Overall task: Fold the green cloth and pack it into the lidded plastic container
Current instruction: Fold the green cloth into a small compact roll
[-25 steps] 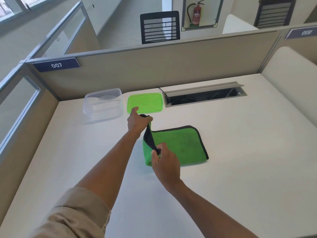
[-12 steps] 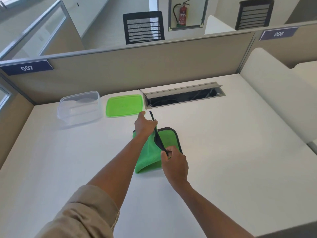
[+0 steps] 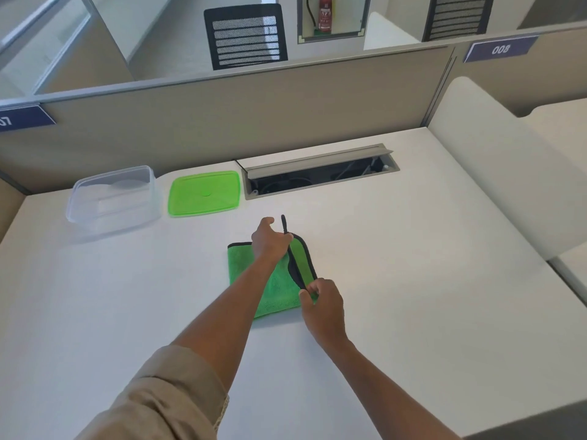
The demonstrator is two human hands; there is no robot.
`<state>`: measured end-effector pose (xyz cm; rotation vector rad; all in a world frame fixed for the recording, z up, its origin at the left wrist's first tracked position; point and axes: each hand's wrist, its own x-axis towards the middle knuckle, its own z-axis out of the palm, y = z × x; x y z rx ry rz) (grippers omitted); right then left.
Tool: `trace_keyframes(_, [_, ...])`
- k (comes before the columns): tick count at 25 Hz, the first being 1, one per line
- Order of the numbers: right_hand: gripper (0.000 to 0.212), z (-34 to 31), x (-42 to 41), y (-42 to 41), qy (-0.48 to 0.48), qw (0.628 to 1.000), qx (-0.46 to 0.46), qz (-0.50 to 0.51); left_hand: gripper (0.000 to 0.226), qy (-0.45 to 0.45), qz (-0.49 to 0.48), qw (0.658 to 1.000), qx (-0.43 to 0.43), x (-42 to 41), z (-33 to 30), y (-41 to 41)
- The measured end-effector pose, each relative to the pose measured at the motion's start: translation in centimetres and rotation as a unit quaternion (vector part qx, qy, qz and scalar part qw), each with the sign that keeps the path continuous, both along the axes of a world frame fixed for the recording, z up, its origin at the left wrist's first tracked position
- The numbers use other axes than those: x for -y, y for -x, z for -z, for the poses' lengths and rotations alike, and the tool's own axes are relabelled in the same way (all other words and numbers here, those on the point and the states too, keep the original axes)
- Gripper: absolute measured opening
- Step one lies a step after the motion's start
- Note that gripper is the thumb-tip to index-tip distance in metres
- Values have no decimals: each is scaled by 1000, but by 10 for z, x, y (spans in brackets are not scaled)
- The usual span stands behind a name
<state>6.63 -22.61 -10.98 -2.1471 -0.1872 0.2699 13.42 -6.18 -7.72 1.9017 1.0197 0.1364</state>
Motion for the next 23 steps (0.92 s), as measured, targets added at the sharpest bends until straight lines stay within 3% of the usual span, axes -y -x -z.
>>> trace_keyframes(9, [5,24,14,-20,6,1000,-13,11,51,7,-16,1000,18,17,11,-10])
trace_keyframes(14, [16,24,18,-21,10,1000,10,16,35,35,97,994,44,22,22,7])
trace_keyframes(16, [26,17,17,-17,33,997,72,-2,38,-21,154,986,52,24,23,20])
trace_keyframes(19, [36,9,13,-14,76,974,178,-118,43,-197,221,954,50,28,31,44])
trace_keyframes(21, [47,14,10,-14,138,938,232,-218,47,-289,243,926,-13,28,38,65])
trace_keyframes(23, [52,24,10,-19,211,908,241,-270,52,-325,267,902,-98,24,47,84])
